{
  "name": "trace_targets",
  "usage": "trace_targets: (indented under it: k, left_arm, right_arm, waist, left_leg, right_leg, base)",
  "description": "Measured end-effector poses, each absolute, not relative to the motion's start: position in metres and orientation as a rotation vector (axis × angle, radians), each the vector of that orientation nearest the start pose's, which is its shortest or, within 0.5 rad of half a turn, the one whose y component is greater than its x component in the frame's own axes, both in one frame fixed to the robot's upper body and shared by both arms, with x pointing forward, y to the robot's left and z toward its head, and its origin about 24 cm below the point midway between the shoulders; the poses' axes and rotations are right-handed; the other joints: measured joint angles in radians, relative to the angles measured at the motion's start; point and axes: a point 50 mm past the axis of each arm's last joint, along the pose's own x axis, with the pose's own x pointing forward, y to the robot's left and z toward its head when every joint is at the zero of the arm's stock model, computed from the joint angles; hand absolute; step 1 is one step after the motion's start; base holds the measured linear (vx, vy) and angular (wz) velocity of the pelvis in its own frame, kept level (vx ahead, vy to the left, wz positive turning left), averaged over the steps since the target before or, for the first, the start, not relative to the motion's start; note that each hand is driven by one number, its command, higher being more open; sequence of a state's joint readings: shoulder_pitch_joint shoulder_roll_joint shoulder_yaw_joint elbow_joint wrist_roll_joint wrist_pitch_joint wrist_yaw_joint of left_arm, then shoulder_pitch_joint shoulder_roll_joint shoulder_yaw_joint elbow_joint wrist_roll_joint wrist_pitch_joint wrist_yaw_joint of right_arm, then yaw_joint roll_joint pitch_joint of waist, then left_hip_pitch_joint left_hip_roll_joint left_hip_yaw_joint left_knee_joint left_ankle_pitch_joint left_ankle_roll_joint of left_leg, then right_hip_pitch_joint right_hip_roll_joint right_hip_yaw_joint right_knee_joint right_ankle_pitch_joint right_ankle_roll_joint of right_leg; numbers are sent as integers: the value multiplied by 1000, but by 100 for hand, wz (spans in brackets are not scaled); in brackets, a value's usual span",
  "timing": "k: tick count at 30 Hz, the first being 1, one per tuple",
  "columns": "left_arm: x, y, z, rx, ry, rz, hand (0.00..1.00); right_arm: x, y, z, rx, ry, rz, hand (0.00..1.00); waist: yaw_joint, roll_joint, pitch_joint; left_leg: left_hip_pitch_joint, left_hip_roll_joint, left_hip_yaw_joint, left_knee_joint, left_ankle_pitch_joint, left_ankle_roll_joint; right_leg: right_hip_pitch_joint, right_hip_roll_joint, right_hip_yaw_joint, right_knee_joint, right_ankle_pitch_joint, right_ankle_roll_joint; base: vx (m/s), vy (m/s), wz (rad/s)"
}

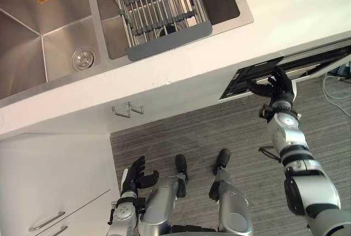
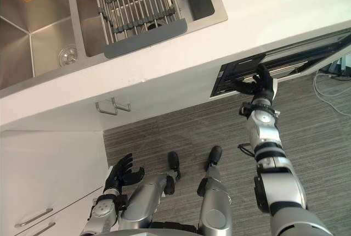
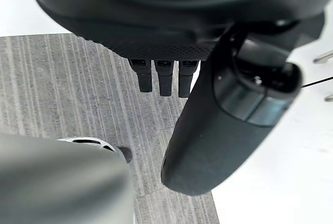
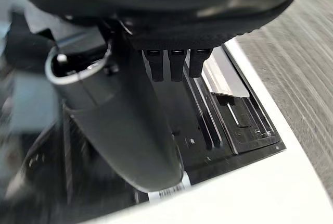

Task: Walk over to the sink, pick up the cup, carry it to the dishwasher, place the cup inside the dishwasher, then close the dishwasher door

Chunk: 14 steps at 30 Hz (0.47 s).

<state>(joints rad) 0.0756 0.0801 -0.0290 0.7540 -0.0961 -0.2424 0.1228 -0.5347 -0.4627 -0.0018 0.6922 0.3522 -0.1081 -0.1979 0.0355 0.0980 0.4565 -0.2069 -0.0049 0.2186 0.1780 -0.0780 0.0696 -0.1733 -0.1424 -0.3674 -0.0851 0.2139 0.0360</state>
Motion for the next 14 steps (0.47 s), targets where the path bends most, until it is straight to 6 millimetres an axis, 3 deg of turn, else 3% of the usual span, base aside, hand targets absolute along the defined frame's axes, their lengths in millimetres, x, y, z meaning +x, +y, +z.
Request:
trace_targets:
  k: [3, 5, 7, 10, 14]
  left_arm:
    - [165, 188, -113, 54, 617, 183, 90]
    - [158, 194, -118, 86, 659, 176, 90]
    - [153, 196, -121, 90, 679, 171, 90]
    - [144, 197, -126, 96, 718, 168, 90]
    - [138, 204, -127, 122, 737, 155, 90]
  right_arm:
    - [322, -253, 57, -150, 27, -262, 90]
    - [296, -247, 20, -194, 131, -232, 90]
    - [273, -246, -5, -217, 216, -217, 90]
    - [234, -248, -41, -258, 362, -210, 90]
    - [197, -241, -76, -295, 523, -180, 90]
  waist:
    - [-12, -42, -37]
    - [-20, -82, -92]
    - [-24, -101, -118]
    - [-34, -109, -170]
    - [-54, -110, -212]
  left_leg:
    - [34, 5, 7, -20, -3, -13]
    - [54, 10, 9, -38, -3, -20]
    - [80, 11, 9, -53, -5, -24]
    - [108, 11, 8, -76, -6, -26]
    - [144, 9, -19, -96, -3, -22]
  right_leg:
    - [22, 3, 6, 0, -18, 6]
    - [34, 7, 6, 0, -30, 5]
    - [54, 11, 5, 0, -40, 8]
    - [71, 13, 3, 0, -48, 7]
    - [110, 14, -26, 0, -67, 16]
  base:
    - [9, 8, -8]
    - [54, 4, -3]
    - [76, 5, -2]
    - [114, 23, 0]
    - [112, 20, 15]
